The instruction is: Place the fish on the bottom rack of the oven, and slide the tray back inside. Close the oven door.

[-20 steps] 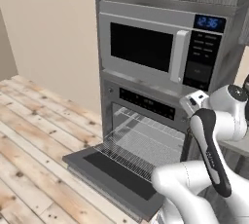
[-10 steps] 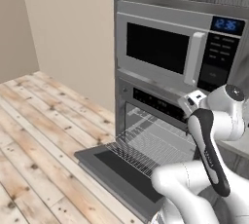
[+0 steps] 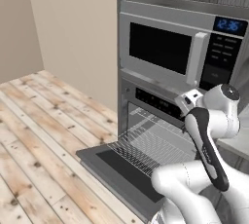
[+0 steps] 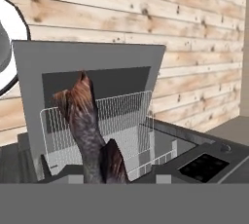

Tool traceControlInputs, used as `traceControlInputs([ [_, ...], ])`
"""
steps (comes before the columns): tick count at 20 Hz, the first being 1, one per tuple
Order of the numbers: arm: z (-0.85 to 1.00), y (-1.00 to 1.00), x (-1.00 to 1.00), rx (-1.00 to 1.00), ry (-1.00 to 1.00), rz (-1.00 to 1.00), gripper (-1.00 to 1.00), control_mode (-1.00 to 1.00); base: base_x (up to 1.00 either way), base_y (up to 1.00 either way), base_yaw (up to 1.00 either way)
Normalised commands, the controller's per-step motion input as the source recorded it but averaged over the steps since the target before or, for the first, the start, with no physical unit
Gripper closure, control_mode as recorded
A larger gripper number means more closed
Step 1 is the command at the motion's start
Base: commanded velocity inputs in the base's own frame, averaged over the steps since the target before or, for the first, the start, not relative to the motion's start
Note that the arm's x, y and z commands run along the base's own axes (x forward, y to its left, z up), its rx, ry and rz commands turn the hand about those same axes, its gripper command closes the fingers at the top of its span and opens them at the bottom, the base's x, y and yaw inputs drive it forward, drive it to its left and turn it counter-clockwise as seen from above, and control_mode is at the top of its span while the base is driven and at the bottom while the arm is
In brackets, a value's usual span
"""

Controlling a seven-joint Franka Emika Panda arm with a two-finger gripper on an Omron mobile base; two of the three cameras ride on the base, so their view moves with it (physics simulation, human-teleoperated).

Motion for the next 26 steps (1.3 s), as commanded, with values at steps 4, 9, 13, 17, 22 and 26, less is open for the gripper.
traceControlInputs([
  [4,-0.36,0.31,0.42,-0.07,0.09,0.03,1.0,-1.0,0.0,0.0,0.0],
  [9,-0.62,0.46,0.4,-0.23,0.16,0.0,1.0,-1.0,0.0,0.0,0.0],
  [13,-0.52,0.26,0.48,-0.19,0.23,0.0,1.0,-1.0,0.0,0.0,0.0],
  [17,-0.51,0.11,0.43,-0.12,0.2,0.01,1.0,-1.0,0.0,0.0,0.0],
  [22,-0.66,0.0,0.32,-0.03,0.19,0.08,1.0,-1.0,0.0,0.0,0.0],
  [26,-0.73,0.0,0.36,0.0,0.14,0.09,1.0,-1.0,0.0,0.0,0.0],
])
